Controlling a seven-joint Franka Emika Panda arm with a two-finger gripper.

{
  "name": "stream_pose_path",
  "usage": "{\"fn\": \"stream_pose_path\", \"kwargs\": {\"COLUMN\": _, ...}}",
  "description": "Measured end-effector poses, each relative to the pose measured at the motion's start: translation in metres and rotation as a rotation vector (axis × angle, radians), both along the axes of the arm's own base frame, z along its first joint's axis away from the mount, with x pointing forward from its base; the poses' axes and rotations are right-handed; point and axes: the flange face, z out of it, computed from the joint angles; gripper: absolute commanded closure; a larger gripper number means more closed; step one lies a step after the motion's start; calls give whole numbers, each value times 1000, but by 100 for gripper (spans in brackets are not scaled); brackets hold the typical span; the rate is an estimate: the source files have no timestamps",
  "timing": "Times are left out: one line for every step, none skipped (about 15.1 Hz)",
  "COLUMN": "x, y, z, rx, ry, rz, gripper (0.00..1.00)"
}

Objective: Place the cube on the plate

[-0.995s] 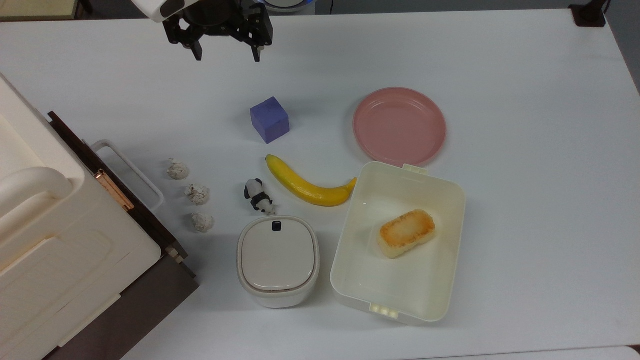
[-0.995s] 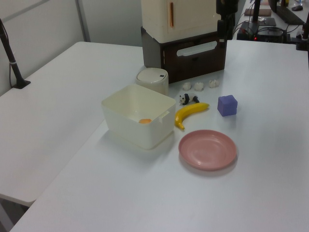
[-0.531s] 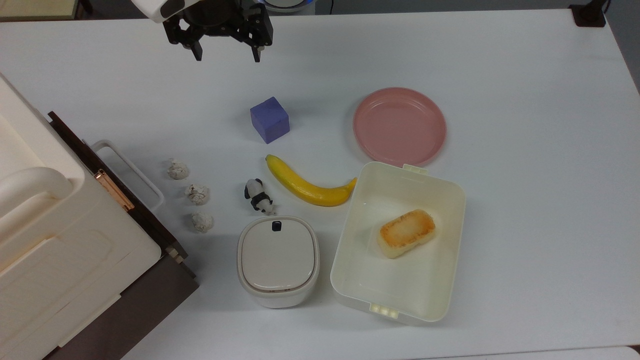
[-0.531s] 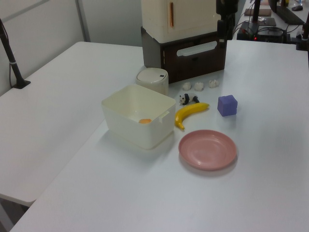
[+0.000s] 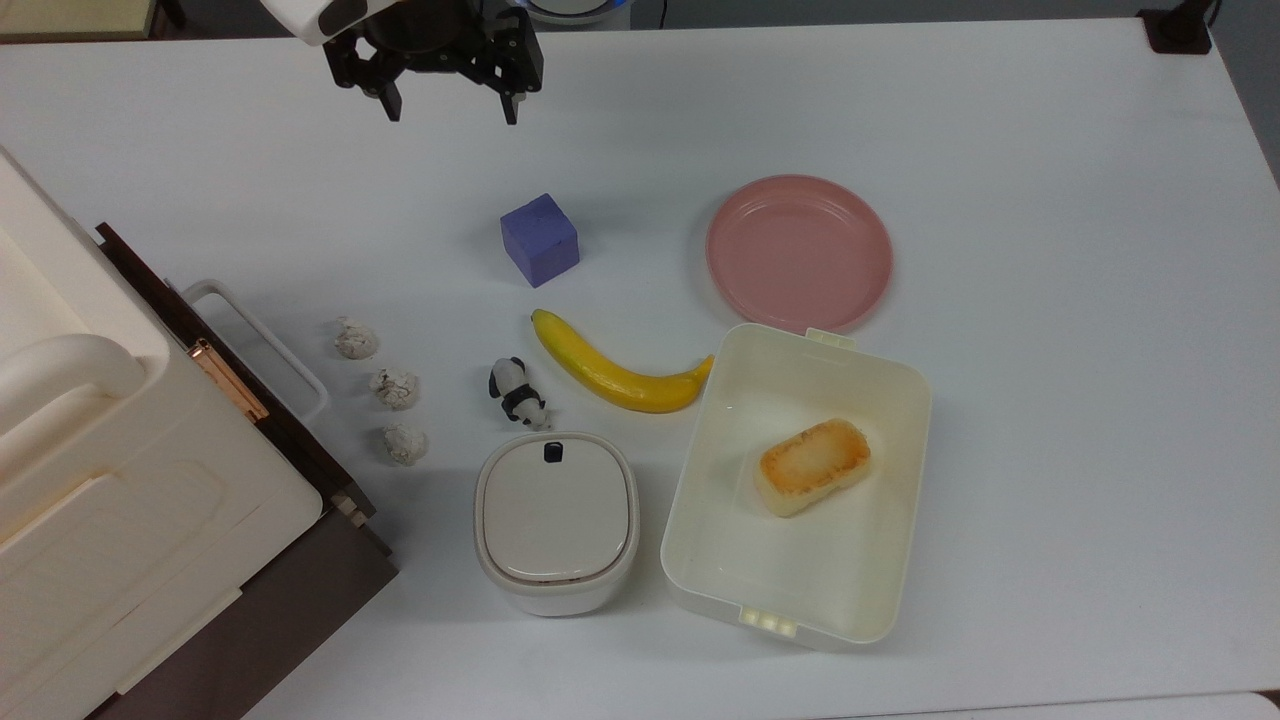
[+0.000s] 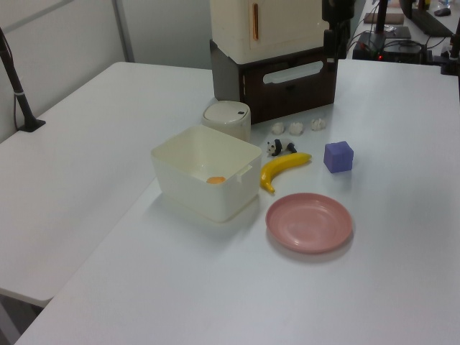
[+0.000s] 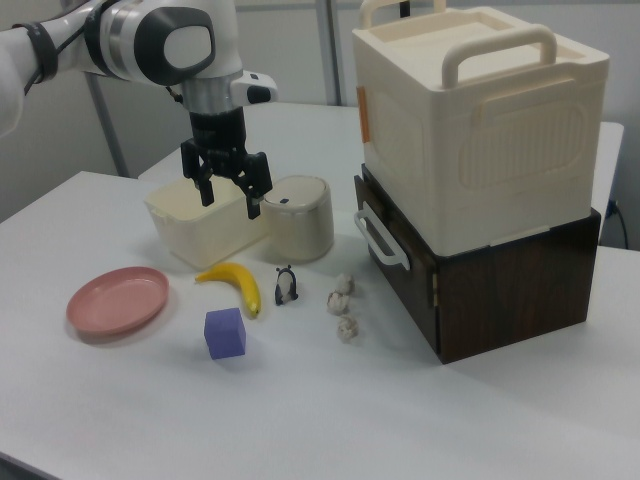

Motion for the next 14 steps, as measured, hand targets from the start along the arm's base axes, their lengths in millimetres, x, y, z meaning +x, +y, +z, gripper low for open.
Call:
{"fn": "stream_pose_path", "kwargs": {"x": 0, "y": 0, "z": 0, "rx": -5, "ry": 0, "rz": 1, "gripper": 0}}
{"fn": "stream_pose_path", "kwargs": {"x": 0, "y": -1, "z": 0, "rx": -6, "ry": 1, "rz": 1, "gripper": 0}}
{"fn": "stream_pose_path", "kwargs": {"x": 0, "y": -1, "z": 0, "rx": -7, "ry": 1, "rz": 1, "gripper": 0}}
{"fn": "stream_pose_path", "kwargs": {"x": 0, "y": -1, "z": -1, "rx": -7, "ry": 2, "rz": 1, "gripper": 0}}
{"fn": "stream_pose_path", "kwargs": {"x": 0, "y": 0, "z": -1, "rx": -7, "ry": 3, "rz": 1, "gripper": 0}}
{"fn": "stream_pose_path", "kwargs": {"x": 0, "y": 0, "z": -2, "rx": -6, "ry": 4, "rz": 1, "gripper": 0}}
{"fn": "stream_pose_path", "kwargs": {"x": 0, "y": 0, "z": -2, "rx": -6, "ry": 5, "rz": 1, "gripper": 0}}
{"fn": "stream_pose_path", "kwargs": {"x": 0, "y": 0, "z": -2, "rx": -6, "ry": 5, "rz": 2, "gripper": 0}}
{"fn": "stream_pose_path", "kwargs": {"x": 0, "y": 0, "z": -3, "rx": -6, "ry": 7, "rz": 2, "gripper": 0}}
{"fn": "stream_pose_path", "kwargs": {"x": 0, "y": 1, "z": -4, "rx": -6, "ry": 9, "rz": 3, "gripper": 0}}
{"fn": "stream_pose_path", "kwargs": {"x": 0, "y": 2, "z": -6, "rx": -6, "ry": 13, "rz": 6, "gripper": 0}}
{"fn": "stream_pose_path", "kwargs": {"x": 0, "y": 4, "z": -10, "rx": -5, "ry": 21, "rz": 9, "gripper": 0}}
{"fn": "stream_pose_path", "kwargs": {"x": 0, "y": 6, "z": -16, "rx": -3, "ry": 33, "rz": 13, "gripper": 0}}
{"fn": "stream_pose_path", "kwargs": {"x": 1, "y": 10, "z": -23, "rx": -2, "ry": 46, "rz": 20, "gripper": 0}}
